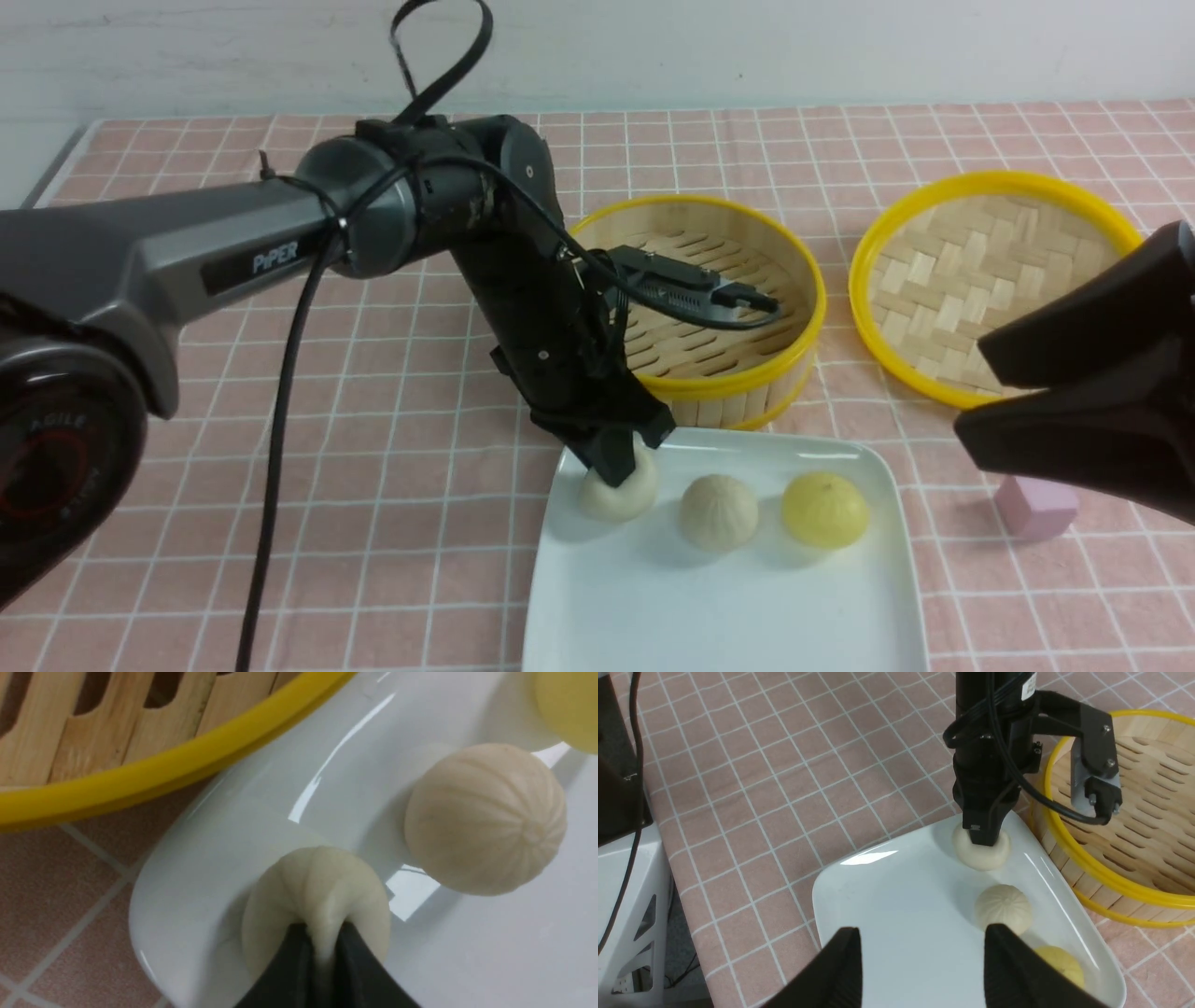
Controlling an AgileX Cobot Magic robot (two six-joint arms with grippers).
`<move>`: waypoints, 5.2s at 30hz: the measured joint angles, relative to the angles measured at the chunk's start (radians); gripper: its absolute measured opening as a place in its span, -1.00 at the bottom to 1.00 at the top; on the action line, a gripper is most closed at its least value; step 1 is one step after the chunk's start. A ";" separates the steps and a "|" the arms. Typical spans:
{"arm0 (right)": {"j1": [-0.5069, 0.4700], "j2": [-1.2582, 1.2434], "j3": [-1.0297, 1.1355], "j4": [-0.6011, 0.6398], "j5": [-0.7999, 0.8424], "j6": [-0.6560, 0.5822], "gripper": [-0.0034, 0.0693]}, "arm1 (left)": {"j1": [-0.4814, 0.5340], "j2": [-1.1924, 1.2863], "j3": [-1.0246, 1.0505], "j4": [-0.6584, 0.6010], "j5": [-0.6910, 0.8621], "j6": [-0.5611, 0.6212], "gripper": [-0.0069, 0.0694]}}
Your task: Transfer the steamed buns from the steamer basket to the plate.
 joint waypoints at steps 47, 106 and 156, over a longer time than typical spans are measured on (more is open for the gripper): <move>0.000 -0.348 0.000 -0.230 -0.400 0.094 0.11 | 0.000 -0.485 -0.505 0.482 0.115 -0.412 0.67; -0.064 -0.885 0.917 -0.532 -0.397 0.470 0.11 | 0.000 -0.479 -0.505 0.475 -0.047 -0.413 0.66; -0.478 -0.985 1.083 -0.543 -0.572 0.469 0.11 | 0.000 -0.444 -0.505 0.447 -0.085 -0.413 0.34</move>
